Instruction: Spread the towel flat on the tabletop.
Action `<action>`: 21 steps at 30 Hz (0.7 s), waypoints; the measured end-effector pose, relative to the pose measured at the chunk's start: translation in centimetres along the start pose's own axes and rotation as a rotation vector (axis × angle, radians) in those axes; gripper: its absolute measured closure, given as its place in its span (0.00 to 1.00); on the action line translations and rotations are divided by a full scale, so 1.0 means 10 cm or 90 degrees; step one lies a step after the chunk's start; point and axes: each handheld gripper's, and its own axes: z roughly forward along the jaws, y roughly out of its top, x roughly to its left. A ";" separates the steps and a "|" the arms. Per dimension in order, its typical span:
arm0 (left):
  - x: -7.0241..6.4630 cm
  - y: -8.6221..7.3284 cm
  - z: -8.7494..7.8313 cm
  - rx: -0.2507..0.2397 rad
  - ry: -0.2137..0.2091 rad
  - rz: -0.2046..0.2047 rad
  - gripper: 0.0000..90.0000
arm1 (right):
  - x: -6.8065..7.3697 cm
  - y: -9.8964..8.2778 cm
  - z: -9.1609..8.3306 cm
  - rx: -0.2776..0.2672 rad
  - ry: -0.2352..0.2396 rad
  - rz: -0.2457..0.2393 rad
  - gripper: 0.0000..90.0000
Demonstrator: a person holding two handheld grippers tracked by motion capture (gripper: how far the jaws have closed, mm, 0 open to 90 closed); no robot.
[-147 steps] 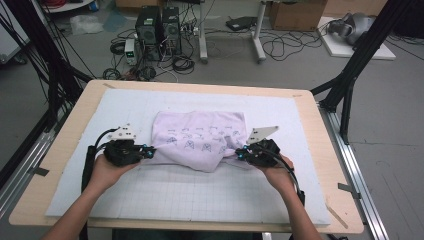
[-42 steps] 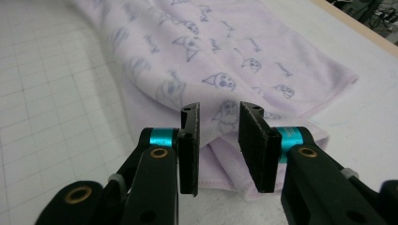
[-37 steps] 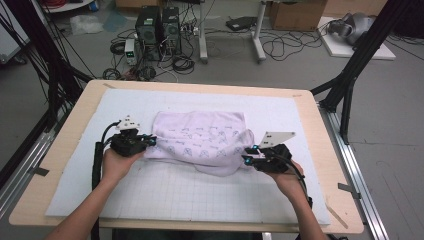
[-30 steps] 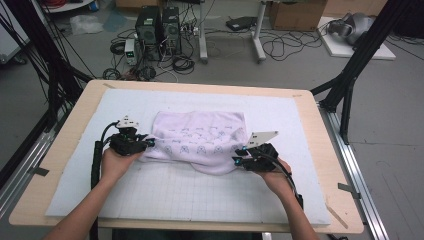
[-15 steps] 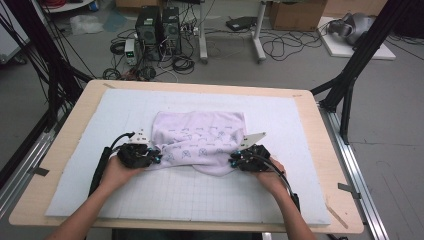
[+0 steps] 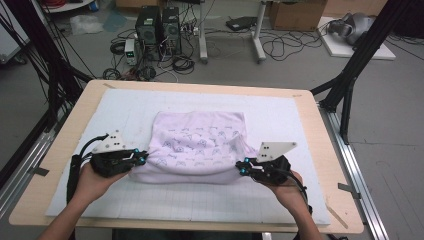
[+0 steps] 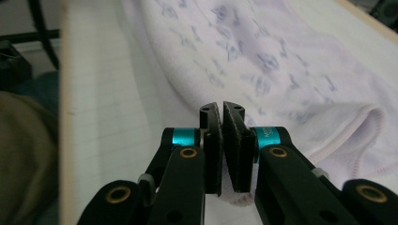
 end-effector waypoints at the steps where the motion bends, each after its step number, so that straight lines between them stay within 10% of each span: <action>1: -0.02 0.01 -0.03 -0.006 0.004 0.002 0.94 | 0.04 0.04 -0.06 -0.004 -0.002 -0.011 0.96; 5: 0.09 -0.03 0.11 0.014 0.026 -0.024 0.93 | -0.02 0.05 -0.08 0.017 -0.015 -0.010 0.96; 13: 0.57 -0.28 0.82 0.127 0.102 -0.111 0.75 | -0.53 -0.35 0.40 0.084 -0.019 0.113 0.86; 21: 0.54 -0.27 0.46 0.068 0.111 -0.104 0.60 | -0.42 -0.29 0.23 0.033 -0.014 0.065 0.79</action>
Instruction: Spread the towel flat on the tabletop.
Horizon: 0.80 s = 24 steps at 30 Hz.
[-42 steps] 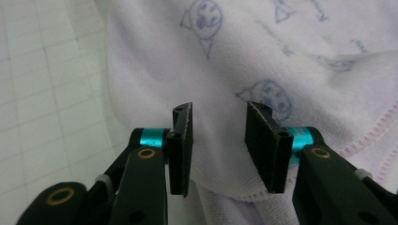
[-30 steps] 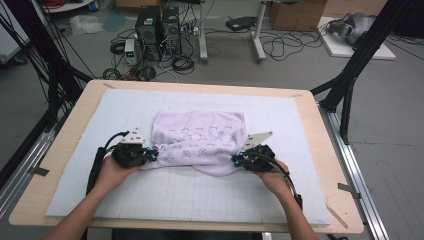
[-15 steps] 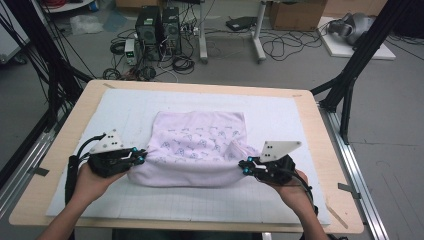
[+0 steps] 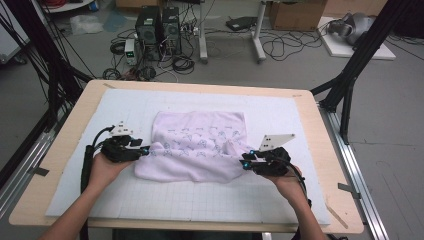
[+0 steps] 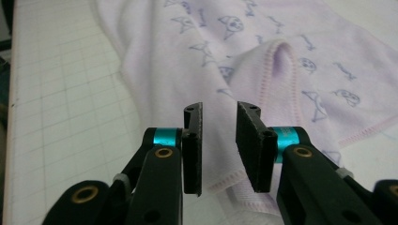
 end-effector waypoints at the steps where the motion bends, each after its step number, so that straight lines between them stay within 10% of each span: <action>1: -0.02 -0.01 -0.06 -0.009 -0.003 0.006 0.58 | 0.02 0.01 0.01 0.005 -0.002 -0.012 0.78; 6: -0.19 -0.13 -0.20 -0.015 -0.070 0.060 0.66 | 0.08 -0.01 0.16 0.039 0.014 -0.032 0.74; 12: -0.32 -0.26 0.08 0.060 -0.140 0.083 0.69 | 0.13 -0.07 0.46 0.102 0.032 -0.045 0.73; 24: -0.35 -0.30 0.09 0.068 -0.133 0.110 0.98 | 0.17 -0.07 0.53 0.103 0.072 -0.037 0.96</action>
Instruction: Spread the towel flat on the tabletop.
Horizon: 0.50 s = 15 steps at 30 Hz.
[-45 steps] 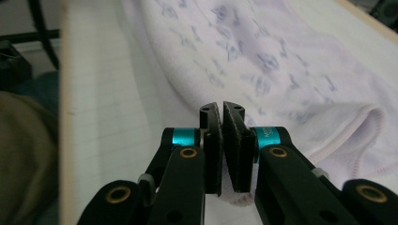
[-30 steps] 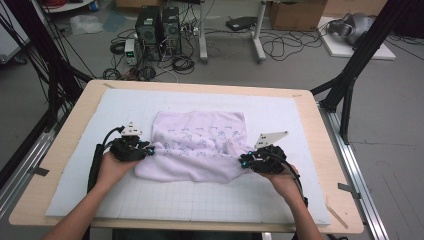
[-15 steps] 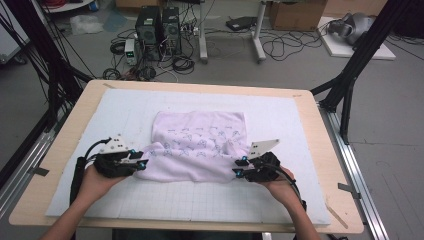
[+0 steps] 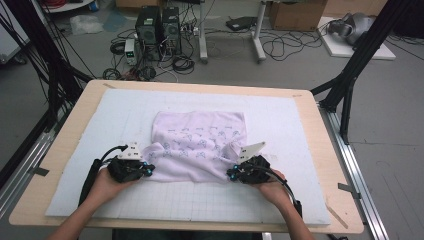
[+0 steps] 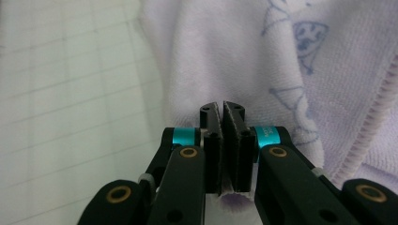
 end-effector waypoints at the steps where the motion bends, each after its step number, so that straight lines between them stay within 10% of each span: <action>1: -0.01 -0.01 -0.05 -0.007 -0.001 -0.002 0.98 | 0.02 0.00 -0.04 -0.007 0.006 0.000 0.96; 10: -0.39 -0.13 -0.58 -0.026 0.004 0.045 0.98 | 0.46 -0.01 -0.39 -0.061 0.021 -0.026 0.96; 15: -0.53 -0.21 -0.79 -0.078 -0.018 0.061 0.87 | 0.75 -0.03 -0.64 -0.113 0.099 -0.038 0.89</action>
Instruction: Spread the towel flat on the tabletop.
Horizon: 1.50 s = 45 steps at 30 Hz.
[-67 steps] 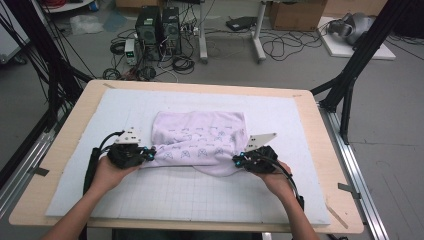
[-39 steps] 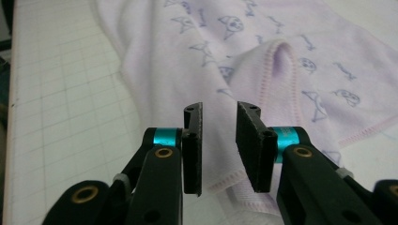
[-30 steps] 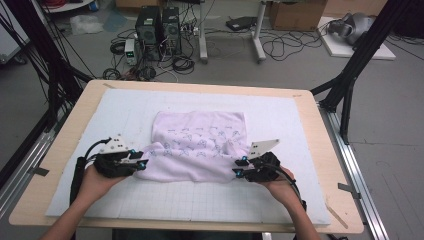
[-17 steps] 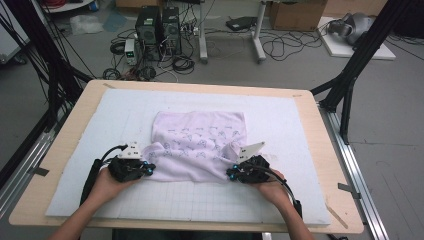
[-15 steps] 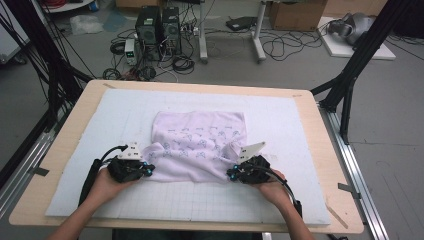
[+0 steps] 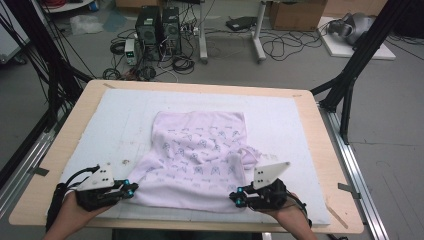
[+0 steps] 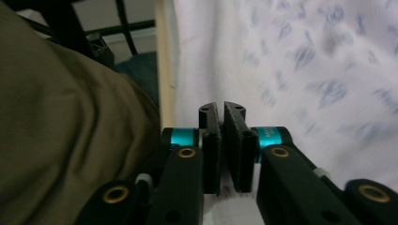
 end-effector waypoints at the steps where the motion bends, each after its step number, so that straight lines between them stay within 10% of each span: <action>1: 0.02 -0.01 0.02 -0.001 0.001 0.000 0.82 | 0.02 0.02 -0.03 -0.004 -0.005 -0.003 0.84; 6: 0.18 -0.03 0.34 0.025 0.011 -0.015 0.69 | -0.26 0.03 0.11 0.051 -0.086 -0.003 0.69; 12: 0.21 -0.09 0.68 0.088 -0.032 -0.007 0.65 | -0.47 -0.14 0.43 0.108 -0.064 0.019 0.67; 18: 0.13 -0.12 0.63 0.077 -0.045 -0.023 0.96 | -0.43 -0.25 0.55 0.109 -0.059 0.017 0.93; 25: -0.04 -0.20 0.39 0.069 -0.050 -0.018 0.97 | -0.30 -0.23 0.52 0.116 -0.025 0.002 0.97; 34: -0.18 -0.17 0.16 0.013 -0.055 -0.014 0.83 | 0.10 -0.14 0.21 0.038 0.007 -0.014 0.87; 41: 0.17 -0.01 0.47 0.016 0.007 -0.020 0.67 | -0.29 -0.09 0.31 0.074 -0.073 0.008 0.67; 45: 0.26 -0.02 0.74 0.061 -0.023 -0.023 0.66 | -0.48 -0.15 0.47 0.122 -0.068 0.031 0.64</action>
